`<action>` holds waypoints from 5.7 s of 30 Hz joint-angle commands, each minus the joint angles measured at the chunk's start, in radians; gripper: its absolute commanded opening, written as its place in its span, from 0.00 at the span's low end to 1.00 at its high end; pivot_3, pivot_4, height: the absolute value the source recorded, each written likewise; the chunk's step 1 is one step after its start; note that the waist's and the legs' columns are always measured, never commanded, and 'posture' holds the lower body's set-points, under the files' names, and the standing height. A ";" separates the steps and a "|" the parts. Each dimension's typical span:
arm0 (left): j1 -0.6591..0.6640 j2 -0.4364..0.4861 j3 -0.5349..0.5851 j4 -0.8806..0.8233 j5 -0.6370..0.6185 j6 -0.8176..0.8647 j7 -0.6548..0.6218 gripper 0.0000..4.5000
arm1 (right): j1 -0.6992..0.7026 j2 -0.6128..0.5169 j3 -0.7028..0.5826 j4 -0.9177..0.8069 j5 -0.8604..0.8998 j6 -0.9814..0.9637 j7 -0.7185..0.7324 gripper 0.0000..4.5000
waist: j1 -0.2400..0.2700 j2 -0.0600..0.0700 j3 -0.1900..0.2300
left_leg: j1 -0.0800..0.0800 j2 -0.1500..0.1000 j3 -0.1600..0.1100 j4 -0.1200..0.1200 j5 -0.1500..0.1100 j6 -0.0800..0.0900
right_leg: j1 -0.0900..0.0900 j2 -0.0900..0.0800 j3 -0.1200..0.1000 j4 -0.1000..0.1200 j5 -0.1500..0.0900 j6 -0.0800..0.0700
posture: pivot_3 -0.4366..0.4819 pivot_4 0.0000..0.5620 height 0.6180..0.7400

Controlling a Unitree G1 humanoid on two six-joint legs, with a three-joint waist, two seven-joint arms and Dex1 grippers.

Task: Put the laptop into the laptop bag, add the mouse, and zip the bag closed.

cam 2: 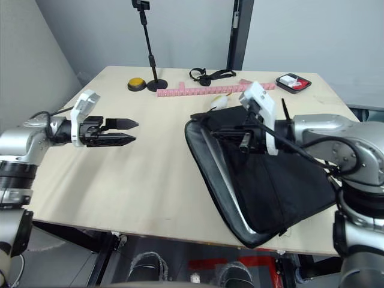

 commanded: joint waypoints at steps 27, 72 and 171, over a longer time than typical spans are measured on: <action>-0.080 0.234 -0.040 0.134 -0.016 -0.117 -0.096 1.00 | 1.008 -0.136 -0.885 0.126 -0.218 -0.321 0.397 1.00 | 0.017 -0.001 -0.001 | 0.000 0.000 0.000 0.004 -0.003 0.008 | 0.000 -0.001 0.000 0.003 -0.002 -0.002 | 0.48 0.27 0.99; -0.513 -0.662 0.156 1.074 0.248 -0.112 0.573 0.74 | 1.019 -0.155 -1.037 -0.179 0.327 -0.320 -0.031 1.00 | 0.029 -0.003 -0.001 | -0.001 -0.002 -0.003 0.009 -0.004 0.012 | 0.005 -0.003 -0.003 0.000 -0.002 -0.001 | 0.48 0.27 0.99; 0.248 -0.041 -0.066 -0.440 0.000 0.342 0.410 0.99 | 0.037 -0.004 0.272 0.453 -0.620 -0.366 0.060 0.96 | -0.038 0.002 0.000 | 0.000 -0.001 0.000 0.011 -0.002 0.012 | 0.002 -0.002 0.001 0.008 -0.001 -0.002 | 0.48 0.27 0.99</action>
